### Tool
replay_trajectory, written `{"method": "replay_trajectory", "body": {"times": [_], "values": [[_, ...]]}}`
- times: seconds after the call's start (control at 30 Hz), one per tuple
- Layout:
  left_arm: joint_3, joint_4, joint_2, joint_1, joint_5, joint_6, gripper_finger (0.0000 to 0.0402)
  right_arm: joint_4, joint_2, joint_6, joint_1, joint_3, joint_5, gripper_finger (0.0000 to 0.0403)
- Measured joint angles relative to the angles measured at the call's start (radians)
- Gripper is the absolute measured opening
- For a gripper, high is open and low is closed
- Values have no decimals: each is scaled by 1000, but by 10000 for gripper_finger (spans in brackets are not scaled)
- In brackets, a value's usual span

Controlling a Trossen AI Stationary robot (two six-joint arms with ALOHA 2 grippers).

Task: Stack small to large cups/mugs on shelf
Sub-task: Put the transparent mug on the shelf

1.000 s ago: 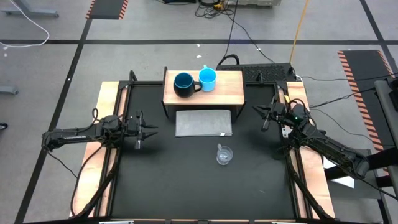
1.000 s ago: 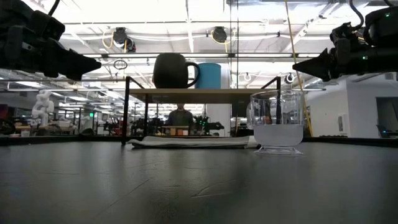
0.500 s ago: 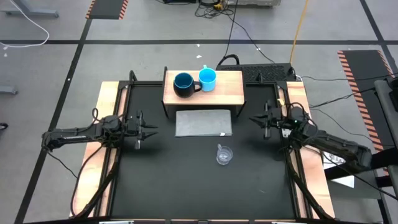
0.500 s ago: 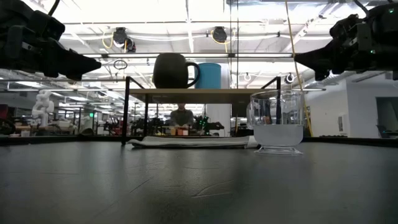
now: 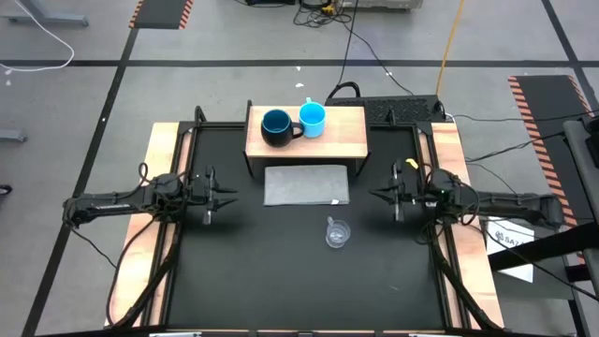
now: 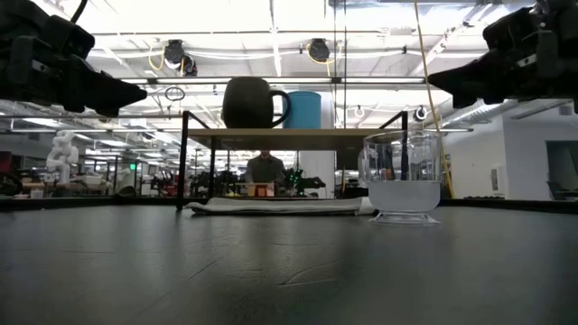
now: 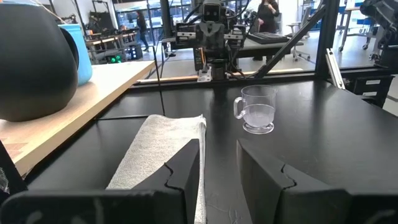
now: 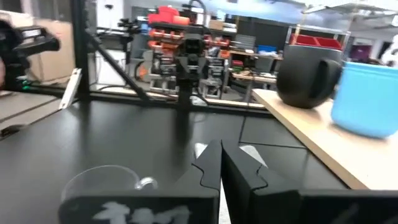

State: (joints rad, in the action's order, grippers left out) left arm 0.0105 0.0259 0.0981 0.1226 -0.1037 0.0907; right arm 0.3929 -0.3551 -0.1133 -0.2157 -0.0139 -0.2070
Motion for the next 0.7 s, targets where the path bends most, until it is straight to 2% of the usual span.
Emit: {"method": "replay_trajectory", "body": {"times": [0.23, 0.7], "values": [[0, 0, 0, 0, 0, -2, 108, -51, -41, -46, 24, 0, -2, 0], [0, 0, 0, 0, 0, -2, 108, 1, -85, -34, 23, 0, -3, 0]]}}
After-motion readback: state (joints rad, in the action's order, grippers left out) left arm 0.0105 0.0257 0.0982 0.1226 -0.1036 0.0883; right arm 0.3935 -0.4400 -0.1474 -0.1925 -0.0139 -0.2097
